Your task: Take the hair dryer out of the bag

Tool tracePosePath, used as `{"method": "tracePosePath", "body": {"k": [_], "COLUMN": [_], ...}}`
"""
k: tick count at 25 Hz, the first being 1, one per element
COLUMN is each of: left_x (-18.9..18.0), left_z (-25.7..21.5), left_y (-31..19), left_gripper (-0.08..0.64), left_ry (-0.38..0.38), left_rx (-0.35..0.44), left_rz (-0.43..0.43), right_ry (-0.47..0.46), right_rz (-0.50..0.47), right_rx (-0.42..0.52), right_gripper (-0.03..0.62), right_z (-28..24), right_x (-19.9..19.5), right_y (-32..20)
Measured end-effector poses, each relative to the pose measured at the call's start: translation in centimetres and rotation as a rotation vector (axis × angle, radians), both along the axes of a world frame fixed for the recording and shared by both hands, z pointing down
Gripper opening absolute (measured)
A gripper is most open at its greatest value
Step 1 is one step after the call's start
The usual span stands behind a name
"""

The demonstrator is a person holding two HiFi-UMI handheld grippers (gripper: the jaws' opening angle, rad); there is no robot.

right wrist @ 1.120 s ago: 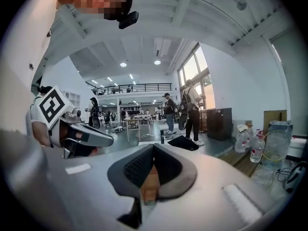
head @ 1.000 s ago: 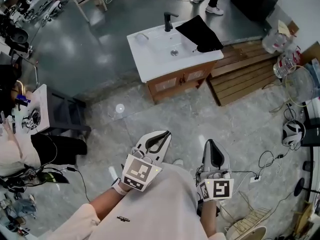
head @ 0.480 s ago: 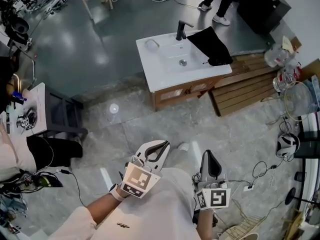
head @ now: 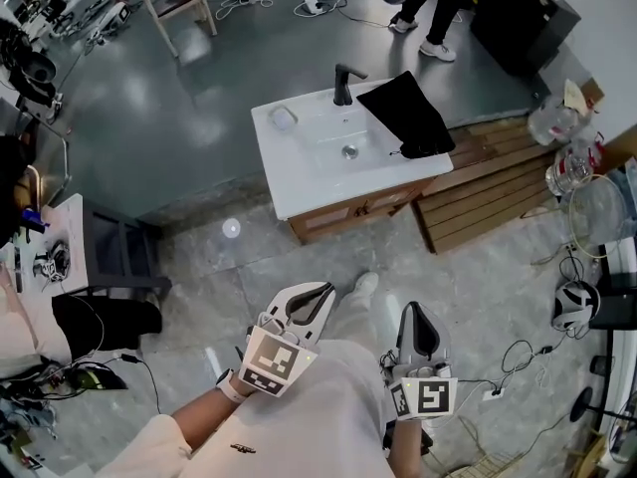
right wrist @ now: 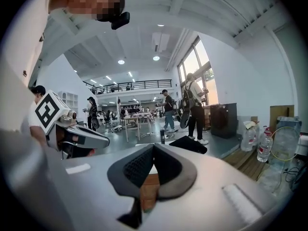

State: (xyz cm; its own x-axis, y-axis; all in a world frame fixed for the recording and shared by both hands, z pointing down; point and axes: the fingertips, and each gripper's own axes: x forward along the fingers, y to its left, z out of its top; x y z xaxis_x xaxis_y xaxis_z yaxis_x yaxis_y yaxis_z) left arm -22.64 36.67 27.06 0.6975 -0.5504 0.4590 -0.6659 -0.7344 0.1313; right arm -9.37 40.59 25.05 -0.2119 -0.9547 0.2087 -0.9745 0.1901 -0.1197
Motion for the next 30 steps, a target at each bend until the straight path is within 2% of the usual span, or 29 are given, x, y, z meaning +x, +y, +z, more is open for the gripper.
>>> {"method": "tracePosePath", "body": {"k": [5,8,16,22,30], "left_x": [6.1,9.9,19.1,22.0,23.0], "left_z": [-1.2,-1.8,-1.6,-1.2,-0.5], "left_y": [-5.5,-8.2,-14.7,-17.2,-19.5], "left_gripper": [0.018,0.018,0.018,0.018,0.018], "left_ry": [-0.018,-0.024,-0.031,-0.053,-0.075], "left_rx": [0.025,0.024,0.027,0.018,-0.004], "left_rz": [0.003,-0.003,-0.037,-0.052,-0.038], "right_ry": [-0.024,0.001,-0.010,0.008,0.007], "right_rz": [0.008,-0.013,-0.072,-0.104,-0.116], "right_rx": [0.031,0.028,0.052,0.055,0.071], "right_gripper": [0.011,0.011,0.011,0.011,0.011], "right_z": [-0.6,-0.9,-1.0,-1.0,-1.2], "right_x": [6.2,9.7,18.3,20.7,21.1], "right_y": [-5.4,-8.3,-15.9,-18.9,-21.5]}}
